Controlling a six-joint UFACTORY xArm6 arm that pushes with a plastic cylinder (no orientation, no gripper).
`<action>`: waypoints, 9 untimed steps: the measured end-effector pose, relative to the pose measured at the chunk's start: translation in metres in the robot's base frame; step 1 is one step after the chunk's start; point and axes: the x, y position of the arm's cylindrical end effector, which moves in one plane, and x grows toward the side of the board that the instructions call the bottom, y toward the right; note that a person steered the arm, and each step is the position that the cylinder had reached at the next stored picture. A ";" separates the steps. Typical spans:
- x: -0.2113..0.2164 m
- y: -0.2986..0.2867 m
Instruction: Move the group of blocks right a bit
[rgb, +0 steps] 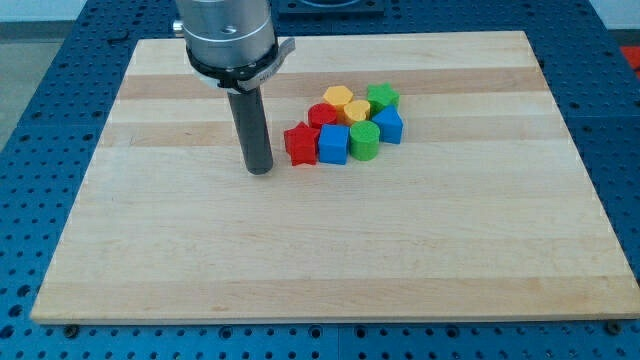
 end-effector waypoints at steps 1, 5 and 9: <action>-0.001 0.000; -0.006 0.027; -0.020 0.045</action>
